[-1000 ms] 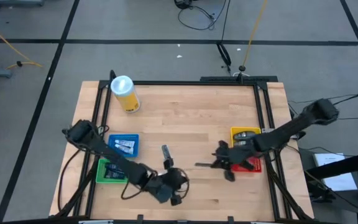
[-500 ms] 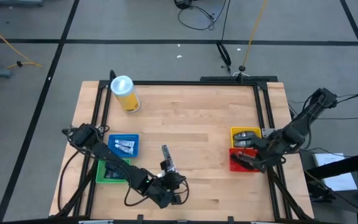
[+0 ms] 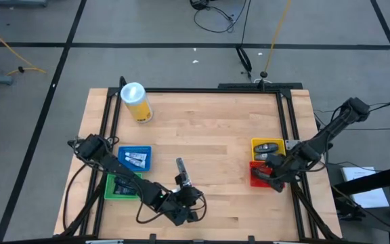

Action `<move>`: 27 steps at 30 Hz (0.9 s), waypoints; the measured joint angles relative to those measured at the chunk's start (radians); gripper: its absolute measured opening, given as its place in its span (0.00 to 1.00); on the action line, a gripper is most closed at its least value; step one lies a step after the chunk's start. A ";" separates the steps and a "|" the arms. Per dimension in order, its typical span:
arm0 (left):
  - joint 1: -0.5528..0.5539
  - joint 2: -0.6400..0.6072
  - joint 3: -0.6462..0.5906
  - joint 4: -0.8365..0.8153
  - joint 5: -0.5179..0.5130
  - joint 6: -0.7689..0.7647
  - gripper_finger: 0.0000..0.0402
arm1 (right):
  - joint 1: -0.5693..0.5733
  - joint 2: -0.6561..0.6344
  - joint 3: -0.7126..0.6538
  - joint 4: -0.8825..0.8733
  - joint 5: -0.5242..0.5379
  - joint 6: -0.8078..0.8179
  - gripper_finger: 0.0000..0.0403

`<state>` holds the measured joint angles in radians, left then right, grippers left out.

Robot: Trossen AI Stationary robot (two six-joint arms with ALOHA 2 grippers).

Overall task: Pick & Place Travel size toiletries
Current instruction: Put the black comb into the red basket

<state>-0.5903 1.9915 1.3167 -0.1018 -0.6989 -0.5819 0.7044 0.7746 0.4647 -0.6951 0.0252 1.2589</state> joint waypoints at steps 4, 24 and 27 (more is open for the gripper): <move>0.007 0.000 0.000 0.001 0.002 -0.002 0.05 | -0.016 -0.001 -0.015 0.022 0.001 -0.069 0.33; 0.002 -0.048 0.001 -0.129 -0.003 -0.036 0.05 | -0.018 -0.072 -0.015 0.464 0.165 -0.467 0.46; 0.002 -0.099 0.001 -0.264 -0.028 -0.128 0.05 | -0.018 0.025 -0.014 0.639 0.216 -0.627 0.44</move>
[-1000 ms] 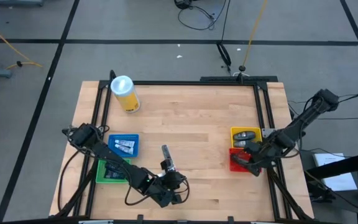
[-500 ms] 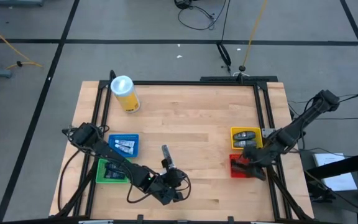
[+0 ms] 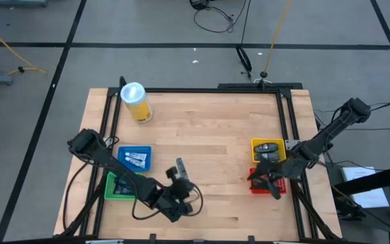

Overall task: Pick & Place Travel size toiletries
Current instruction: Put the black comb into the red basket

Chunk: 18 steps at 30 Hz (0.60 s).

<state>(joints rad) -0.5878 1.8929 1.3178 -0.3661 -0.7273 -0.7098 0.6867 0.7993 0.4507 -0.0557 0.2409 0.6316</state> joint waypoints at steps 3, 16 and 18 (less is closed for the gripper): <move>0.006 -0.038 0.001 -0.125 -0.006 -0.092 0.05 | 0.000 0.137 0.000 0.185 0.024 -0.160 0.42; 0.166 -0.044 -0.003 -0.570 0.244 -0.095 0.05 | -0.029 0.684 0.001 0.804 0.020 -0.412 0.38; 0.197 -0.044 -0.024 -0.559 0.280 -0.060 0.05 | -0.045 0.729 0.001 0.838 0.020 -0.401 0.38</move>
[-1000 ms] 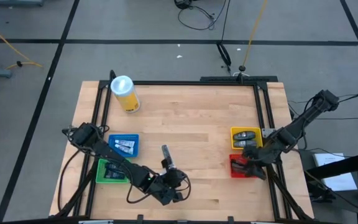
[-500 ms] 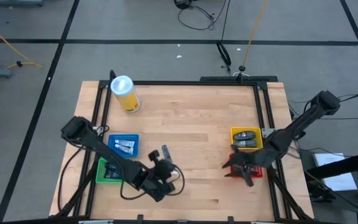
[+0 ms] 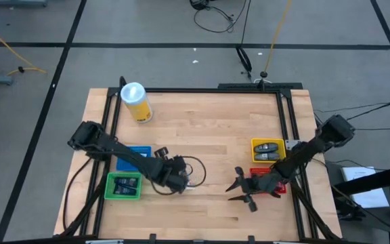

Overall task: Pick & Place Travel size toiletries
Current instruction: Put the black comb into the red basket

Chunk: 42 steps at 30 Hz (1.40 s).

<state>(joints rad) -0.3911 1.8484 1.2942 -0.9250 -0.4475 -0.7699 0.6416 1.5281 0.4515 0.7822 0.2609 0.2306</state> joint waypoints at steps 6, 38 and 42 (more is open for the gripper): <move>0.060 0.001 -0.102 0.156 0.012 0.006 0.05 | -0.019 0.058 0.000 0.003 -0.002 0.046 0.38; 0.069 -0.011 -0.233 0.360 0.093 -0.202 0.01 | -0.025 0.060 -0.001 0.006 -0.002 0.060 0.38; 0.088 0.025 -0.263 0.493 0.046 -0.158 0.01 | -0.025 0.060 0.000 0.007 -0.001 0.060 0.38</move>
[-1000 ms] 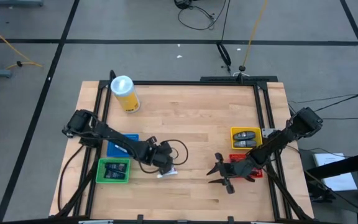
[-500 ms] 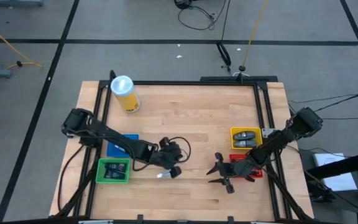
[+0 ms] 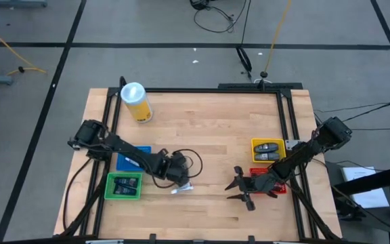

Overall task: Pick & Place Travel size toiletries
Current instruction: Put the black comb into the red basket

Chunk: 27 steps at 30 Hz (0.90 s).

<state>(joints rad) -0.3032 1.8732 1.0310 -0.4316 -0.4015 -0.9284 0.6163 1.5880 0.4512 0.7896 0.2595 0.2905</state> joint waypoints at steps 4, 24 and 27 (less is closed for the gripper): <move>0.037 0.065 -0.007 0.257 -0.023 0.155 0.00 | -0.002 0.000 0.000 0.005 0.000 -0.004 0.38; -0.059 0.086 0.130 0.714 0.098 0.579 0.02 | -0.022 0.000 0.000 -0.027 0.076 0.071 0.39; -0.095 0.110 0.131 0.723 0.083 0.563 0.01 | -0.027 0.000 0.000 -0.042 0.082 0.094 0.39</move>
<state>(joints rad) -0.3984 1.9833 1.1624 0.2912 -0.3187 -0.3658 0.5888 1.5883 0.4511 0.7476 0.3416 0.3841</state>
